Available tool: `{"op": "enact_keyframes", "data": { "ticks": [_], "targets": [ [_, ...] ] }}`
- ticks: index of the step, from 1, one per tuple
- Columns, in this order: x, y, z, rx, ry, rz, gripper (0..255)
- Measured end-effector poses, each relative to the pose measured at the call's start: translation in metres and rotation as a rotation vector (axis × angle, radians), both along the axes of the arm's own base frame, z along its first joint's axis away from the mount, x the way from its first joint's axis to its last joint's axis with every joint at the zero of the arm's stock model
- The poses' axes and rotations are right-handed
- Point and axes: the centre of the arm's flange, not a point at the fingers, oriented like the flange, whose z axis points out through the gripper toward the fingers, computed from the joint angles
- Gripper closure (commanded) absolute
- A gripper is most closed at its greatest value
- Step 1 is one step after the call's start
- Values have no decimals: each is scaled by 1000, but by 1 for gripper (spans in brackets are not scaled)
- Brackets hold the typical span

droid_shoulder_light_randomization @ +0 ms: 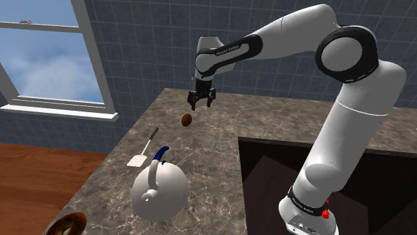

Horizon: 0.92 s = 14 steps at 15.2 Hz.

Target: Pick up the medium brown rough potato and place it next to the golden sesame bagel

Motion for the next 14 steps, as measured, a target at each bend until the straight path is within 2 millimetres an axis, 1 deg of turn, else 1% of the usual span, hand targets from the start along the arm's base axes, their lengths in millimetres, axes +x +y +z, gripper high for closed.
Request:
{"op": "enact_keyframes", "data": {
  "ticks": [3, 9, 10, 11, 14],
  "targets": [
    [33, -3, -24, 12, 2, -46, 0],
    [94, -14, -69, 36, 7, -140, 0],
    [105, -18, -76, 40, 8, -154, 0],
    [110, -20, -83, 42, 8, -162, 0],
    [115, -18, -100, 44, 8, -169, 0]
  ]
}}
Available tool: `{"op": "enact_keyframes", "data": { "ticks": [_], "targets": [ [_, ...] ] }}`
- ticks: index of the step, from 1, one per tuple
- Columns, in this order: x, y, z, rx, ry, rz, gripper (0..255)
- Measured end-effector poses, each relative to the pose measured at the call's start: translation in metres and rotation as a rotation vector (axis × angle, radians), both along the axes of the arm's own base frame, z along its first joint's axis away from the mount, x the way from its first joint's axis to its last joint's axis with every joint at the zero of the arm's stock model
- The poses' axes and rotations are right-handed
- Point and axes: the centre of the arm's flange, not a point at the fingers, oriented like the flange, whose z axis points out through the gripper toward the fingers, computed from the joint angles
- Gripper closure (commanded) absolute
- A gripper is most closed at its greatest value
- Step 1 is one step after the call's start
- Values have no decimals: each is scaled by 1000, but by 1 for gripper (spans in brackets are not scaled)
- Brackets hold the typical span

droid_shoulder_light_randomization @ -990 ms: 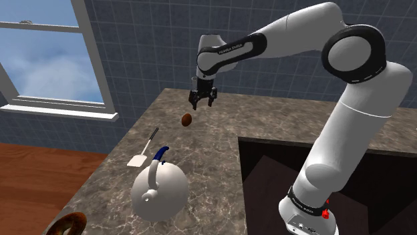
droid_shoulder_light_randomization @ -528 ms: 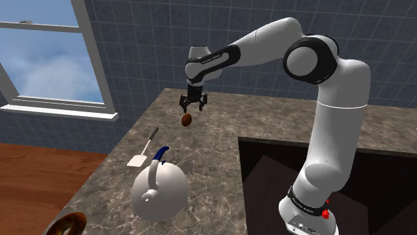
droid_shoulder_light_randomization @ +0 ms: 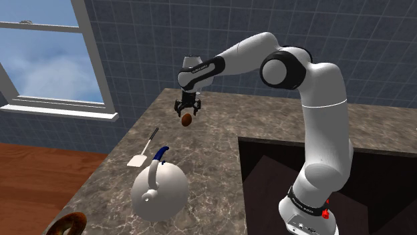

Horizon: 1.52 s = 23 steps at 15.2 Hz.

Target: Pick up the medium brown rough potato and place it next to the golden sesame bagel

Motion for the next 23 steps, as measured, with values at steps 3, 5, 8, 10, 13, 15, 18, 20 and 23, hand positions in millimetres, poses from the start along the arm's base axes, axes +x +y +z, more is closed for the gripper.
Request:
{"op": "enact_keyframes", "data": {
  "ticks": [3, 5, 8, 10, 13, 15, 18, 20, 23],
  "targets": [
    [1, 0, -15, 0, 0, -1, 0],
    [2, 1, -20, 0, 0, -1, 0],
    [2, 2, -23, 0, 0, -1, 0],
    [2, 1, -23, 0, -1, -1, 0],
    [2, 1, -23, 0, -1, -1, 255],
    [2, 1, -23, 0, -1, -1, 255],
    [2, 1, -23, 0, -1, -1, 255],
    [2, 1, -23, 0, -1, -1, 255],
    [2, 1, -21, 0, -1, -1, 255]
  ]
}}
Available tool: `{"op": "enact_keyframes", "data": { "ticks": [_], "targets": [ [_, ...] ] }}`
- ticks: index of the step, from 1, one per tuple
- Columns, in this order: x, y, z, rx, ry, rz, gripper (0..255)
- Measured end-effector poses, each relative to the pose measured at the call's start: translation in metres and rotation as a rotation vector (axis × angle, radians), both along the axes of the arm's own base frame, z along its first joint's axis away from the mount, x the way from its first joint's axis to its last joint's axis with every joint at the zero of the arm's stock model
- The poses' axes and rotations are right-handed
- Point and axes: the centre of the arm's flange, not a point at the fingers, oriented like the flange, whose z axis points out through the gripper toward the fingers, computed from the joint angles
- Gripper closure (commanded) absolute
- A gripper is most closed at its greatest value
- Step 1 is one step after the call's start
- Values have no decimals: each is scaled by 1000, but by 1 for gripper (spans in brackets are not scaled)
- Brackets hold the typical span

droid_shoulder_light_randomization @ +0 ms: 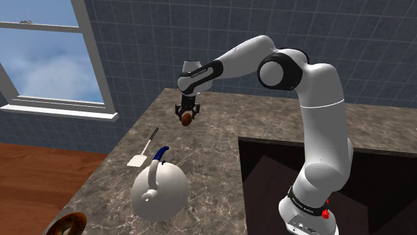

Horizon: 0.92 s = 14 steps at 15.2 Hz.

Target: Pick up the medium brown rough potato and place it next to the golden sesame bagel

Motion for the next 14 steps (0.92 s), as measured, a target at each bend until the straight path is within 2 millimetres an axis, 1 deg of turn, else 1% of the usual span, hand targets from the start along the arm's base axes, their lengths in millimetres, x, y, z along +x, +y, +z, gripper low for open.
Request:
{"op": "enact_keyframes", "data": {
  "ticks": [4, 14],
  "targets": [
    [0, -1, 18, 0, 0, 0, 255],
    [1, -1, 71, 0, 0, 0, 255]
  ]
}}
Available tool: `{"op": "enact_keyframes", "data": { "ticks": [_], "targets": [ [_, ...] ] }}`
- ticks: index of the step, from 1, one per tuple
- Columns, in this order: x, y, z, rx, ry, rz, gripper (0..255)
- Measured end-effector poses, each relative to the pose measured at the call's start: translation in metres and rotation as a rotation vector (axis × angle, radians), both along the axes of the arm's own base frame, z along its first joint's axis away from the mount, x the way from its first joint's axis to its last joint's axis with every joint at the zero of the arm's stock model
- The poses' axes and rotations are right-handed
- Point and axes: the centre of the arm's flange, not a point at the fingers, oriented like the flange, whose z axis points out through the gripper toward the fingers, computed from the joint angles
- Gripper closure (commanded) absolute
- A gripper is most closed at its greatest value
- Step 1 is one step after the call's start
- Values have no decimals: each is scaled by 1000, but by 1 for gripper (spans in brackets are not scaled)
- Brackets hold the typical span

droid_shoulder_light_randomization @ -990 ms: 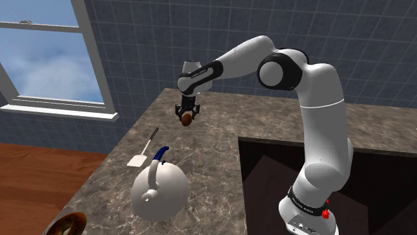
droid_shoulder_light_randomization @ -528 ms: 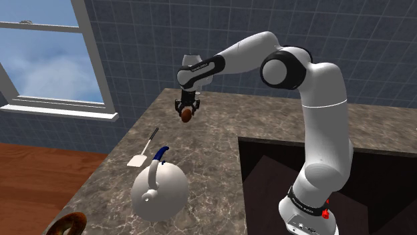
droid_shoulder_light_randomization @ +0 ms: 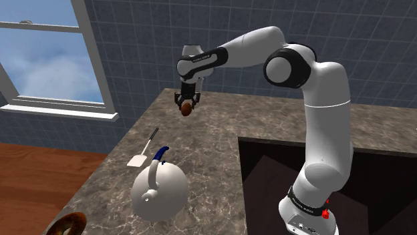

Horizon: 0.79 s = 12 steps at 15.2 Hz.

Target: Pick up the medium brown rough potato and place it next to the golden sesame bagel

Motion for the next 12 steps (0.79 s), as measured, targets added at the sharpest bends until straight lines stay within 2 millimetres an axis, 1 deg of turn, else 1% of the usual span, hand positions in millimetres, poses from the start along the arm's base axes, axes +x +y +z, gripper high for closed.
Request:
{"op": "enact_keyframes", "data": {
  "ticks": [11, 12],
  "targets": [
    [-1, 0, 56, 0, 0, 0, 255],
    [-2, 6, 58, 0, 0, 0, 255]
  ]
}}
